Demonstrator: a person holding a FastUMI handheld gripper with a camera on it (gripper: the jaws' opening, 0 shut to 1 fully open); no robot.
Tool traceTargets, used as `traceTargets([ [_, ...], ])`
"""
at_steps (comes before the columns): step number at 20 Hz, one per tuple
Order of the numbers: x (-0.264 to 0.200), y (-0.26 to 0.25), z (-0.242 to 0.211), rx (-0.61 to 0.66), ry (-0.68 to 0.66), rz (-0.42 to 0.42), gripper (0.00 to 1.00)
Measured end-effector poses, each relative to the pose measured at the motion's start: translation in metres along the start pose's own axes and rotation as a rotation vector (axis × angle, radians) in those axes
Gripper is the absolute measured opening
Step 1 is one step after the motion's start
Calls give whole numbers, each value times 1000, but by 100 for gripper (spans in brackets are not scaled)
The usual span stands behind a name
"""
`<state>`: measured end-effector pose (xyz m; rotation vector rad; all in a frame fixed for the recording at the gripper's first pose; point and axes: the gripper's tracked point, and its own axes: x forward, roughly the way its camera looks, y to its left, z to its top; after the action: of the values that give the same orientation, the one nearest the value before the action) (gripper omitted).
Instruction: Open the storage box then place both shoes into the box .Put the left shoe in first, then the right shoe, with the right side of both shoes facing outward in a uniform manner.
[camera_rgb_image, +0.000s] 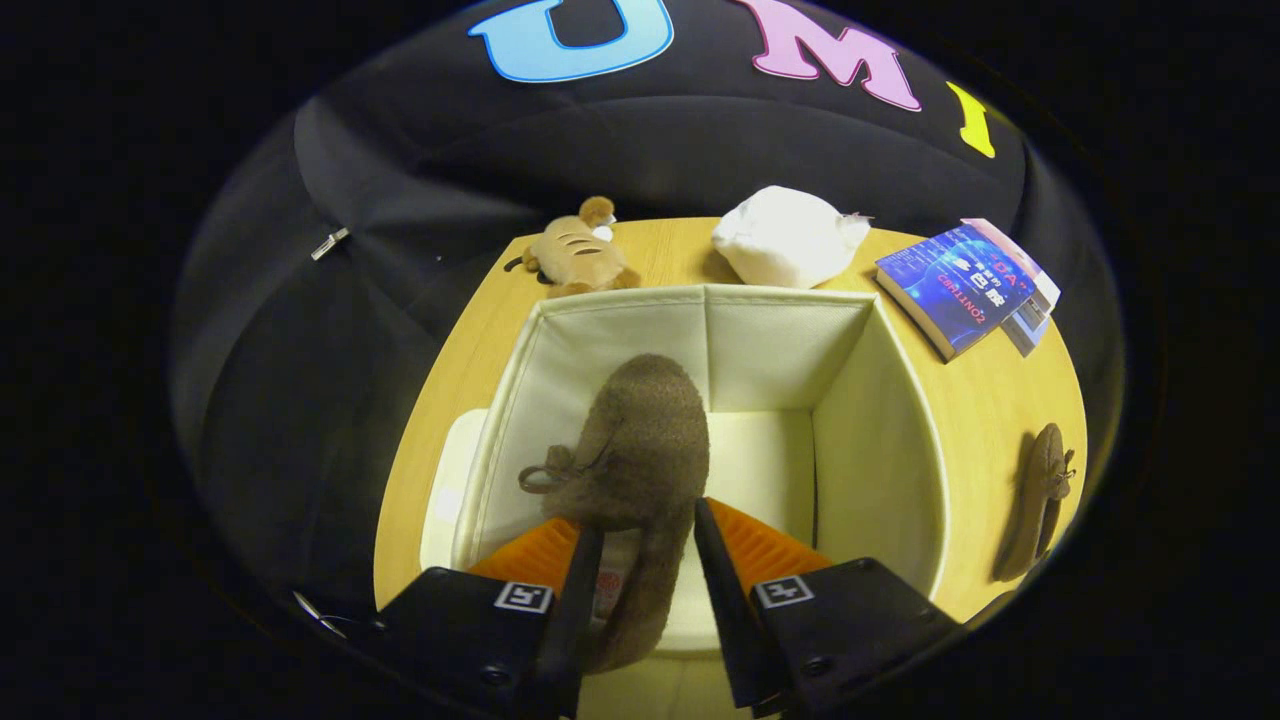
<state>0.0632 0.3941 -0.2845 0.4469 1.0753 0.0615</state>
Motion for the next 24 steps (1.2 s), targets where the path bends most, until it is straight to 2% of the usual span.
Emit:
traceTargets([
  [4, -4, -4, -2, -4, 5, 10, 77],
  [6, -5, -6, -6, -18, 6, 14, 80],
  [8, -9, 0, -6, -19, -2, 43, 89],
  [9, -12, 2, -2, -16, -16, 56, 96],
  [14, -25, 2, 3, -30, -46, 82, 97],
  [18, -51, 0, 20, -68, -127, 122, 97],
  [24, -108, -29, 48, -209, -276, 157, 97],
])
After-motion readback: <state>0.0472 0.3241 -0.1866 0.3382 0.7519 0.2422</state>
